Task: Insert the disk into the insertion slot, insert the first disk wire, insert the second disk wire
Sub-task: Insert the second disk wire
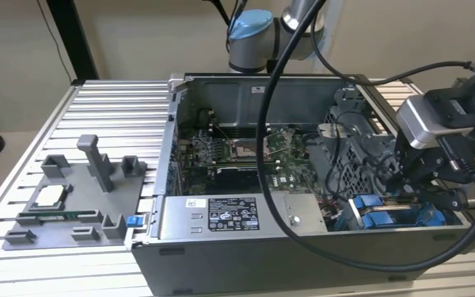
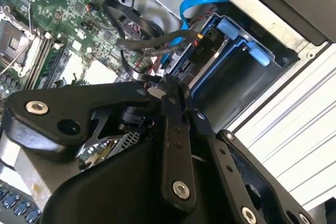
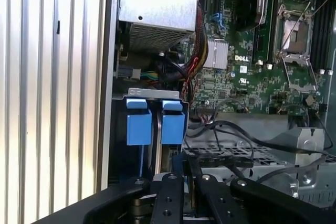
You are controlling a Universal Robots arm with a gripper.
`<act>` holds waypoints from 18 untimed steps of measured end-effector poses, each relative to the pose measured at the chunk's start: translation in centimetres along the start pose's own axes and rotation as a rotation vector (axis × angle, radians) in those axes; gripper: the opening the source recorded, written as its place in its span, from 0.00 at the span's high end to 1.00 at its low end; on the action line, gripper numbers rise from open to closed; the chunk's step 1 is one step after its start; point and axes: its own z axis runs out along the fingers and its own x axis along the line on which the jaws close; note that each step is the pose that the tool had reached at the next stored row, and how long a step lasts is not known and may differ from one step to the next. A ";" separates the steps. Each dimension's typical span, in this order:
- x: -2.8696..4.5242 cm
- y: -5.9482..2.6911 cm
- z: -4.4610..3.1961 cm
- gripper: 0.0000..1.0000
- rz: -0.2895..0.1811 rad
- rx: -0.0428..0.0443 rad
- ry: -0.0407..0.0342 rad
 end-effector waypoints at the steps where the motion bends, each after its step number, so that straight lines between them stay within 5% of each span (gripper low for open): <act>1: 0.01 0.02 0.04 1.00 -0.003 0.0108 0.0004; 3: 0.04 0.04 0.13 1.00 -0.007 0.0265 0.0010; 11: 0.04 0.04 0.13 1.00 -0.008 0.0291 0.0007; 18: 0.13 0.10 0.47 1.00 -0.013 0.0483 0.0011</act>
